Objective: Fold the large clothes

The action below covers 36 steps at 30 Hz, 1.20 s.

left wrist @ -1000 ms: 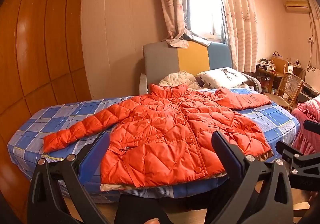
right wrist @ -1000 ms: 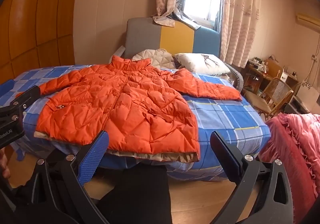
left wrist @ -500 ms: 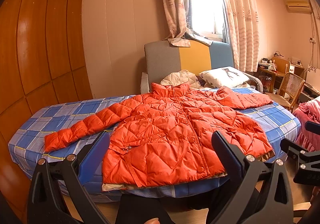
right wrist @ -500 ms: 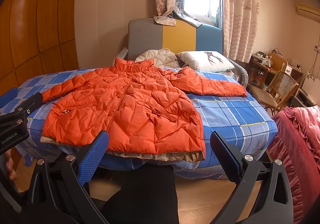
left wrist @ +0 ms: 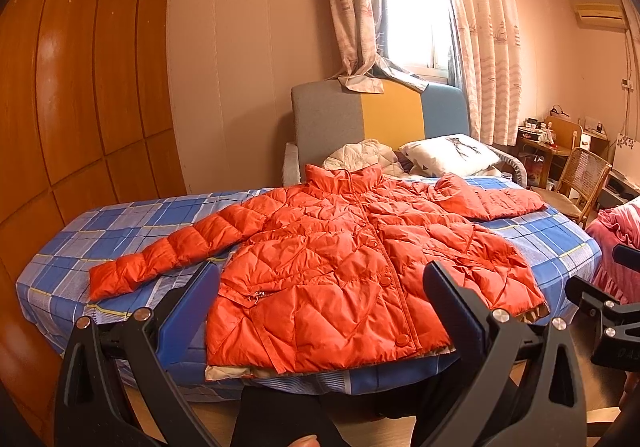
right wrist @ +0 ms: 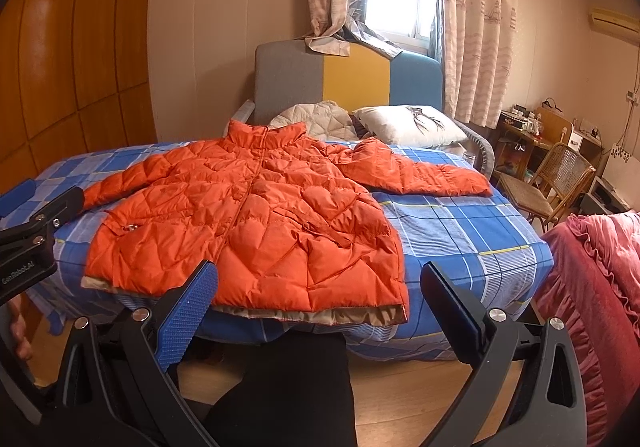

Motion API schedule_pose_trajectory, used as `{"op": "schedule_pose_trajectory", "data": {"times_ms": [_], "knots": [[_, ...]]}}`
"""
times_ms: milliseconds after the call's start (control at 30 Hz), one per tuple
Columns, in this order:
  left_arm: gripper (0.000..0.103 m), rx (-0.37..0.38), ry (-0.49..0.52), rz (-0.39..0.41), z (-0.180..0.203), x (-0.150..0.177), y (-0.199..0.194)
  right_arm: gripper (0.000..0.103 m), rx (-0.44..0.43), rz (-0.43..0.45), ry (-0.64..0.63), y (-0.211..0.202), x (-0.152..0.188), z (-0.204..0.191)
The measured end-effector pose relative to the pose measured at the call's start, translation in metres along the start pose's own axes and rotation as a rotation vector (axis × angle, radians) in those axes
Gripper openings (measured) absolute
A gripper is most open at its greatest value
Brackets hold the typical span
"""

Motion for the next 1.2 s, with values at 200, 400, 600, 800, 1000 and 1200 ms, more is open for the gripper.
{"op": "schedule_pose_trajectory", "data": {"times_ms": [200, 400, 600, 800, 1000, 1200], "knots": [[0.101, -0.004, -0.006, -0.001, -0.0018, 0.0005, 0.0017, 0.100, 0.003, -0.002, 0.003, 0.0002, -0.0002, 0.0014], [0.101, -0.004, -0.018, -0.010, -0.0038, 0.0012, 0.0035, 0.100, 0.006, -0.001, 0.002, 0.0011, -0.0011, 0.0024], [0.101, -0.005, -0.022, -0.012, -0.0072, 0.0018, 0.0049, 0.100, 0.006, -0.002, 0.002, 0.0013, -0.0011, 0.0034], [0.101, -0.008, -0.023, -0.011, -0.0078, 0.0020, 0.0049, 0.100, 0.007, 0.004, 0.003, 0.0024, -0.0013, 0.0040], [0.101, -0.010, -0.024, -0.014, -0.0077, 0.0024, 0.0046, 0.100, 0.006, 0.004, 0.006, 0.0029, -0.0006, 0.0043], [0.101, -0.015, -0.033, -0.029, -0.0114, 0.0054, 0.0077, 0.100, 0.008, -0.010, 0.009, 0.0073, 0.0042, 0.0044]]}}
Point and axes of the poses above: each gripper's, at about its wrist camera, not at the fingertips, and y roughly the way its jaws point, z to its right, x to its underside, the point moved 7 cm from there along y, roughly the way its jaws point, and after that the axes turned 11 degrees about z, right-handed, at the moved point
